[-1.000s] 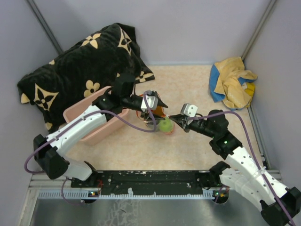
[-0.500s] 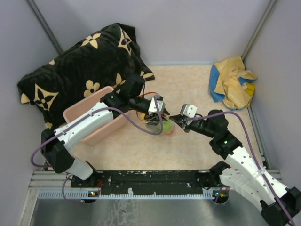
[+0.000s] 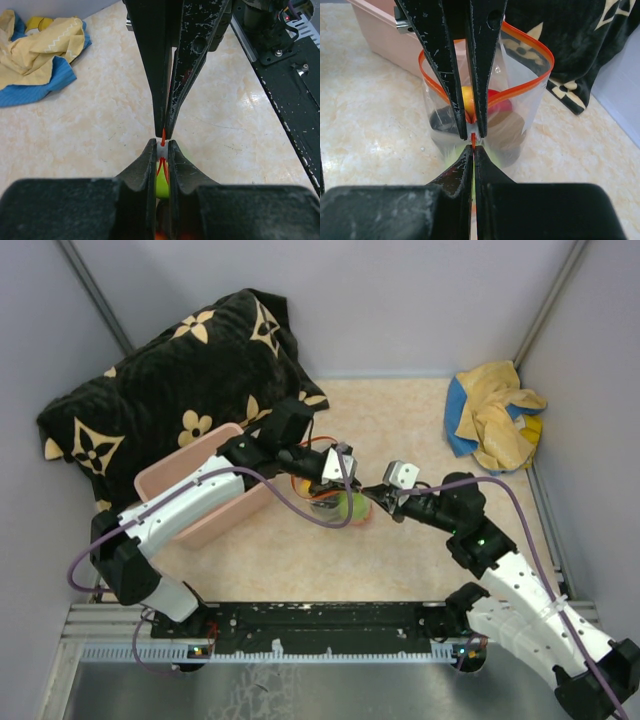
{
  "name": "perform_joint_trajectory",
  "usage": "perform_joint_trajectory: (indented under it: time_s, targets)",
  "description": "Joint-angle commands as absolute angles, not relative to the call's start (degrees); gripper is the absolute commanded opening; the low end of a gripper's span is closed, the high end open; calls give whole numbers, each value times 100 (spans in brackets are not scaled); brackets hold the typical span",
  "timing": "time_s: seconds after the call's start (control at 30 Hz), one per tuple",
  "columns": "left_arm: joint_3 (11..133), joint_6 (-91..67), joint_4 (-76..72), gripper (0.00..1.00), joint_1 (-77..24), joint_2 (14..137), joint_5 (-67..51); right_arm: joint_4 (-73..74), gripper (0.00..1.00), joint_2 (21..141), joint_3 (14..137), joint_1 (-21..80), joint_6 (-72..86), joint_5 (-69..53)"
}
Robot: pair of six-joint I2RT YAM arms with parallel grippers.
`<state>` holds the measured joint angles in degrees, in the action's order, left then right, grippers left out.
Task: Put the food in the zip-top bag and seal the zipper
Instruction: Unzip the zipper food storage bag at the center of the board.
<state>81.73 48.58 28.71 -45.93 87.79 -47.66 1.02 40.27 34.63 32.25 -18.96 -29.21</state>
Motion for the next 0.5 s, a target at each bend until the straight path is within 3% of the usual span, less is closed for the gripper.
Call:
perform_joint_trajectory:
  time_s: [0.0,0.3,0.47]
  targets:
    - [8302,5025,3080,9,-4614,8775,-4377,192,0,3926,3862,3229,-1934,-2963]
    - [8068,4986,3030,9,-4607,8524,-3748,515,0,3799,3928,3217,-1903,-2723]
    - [8151,4936,3002,7,-4614,8517,-4054,524,1,3980,4016,3217,-1922,-3023]
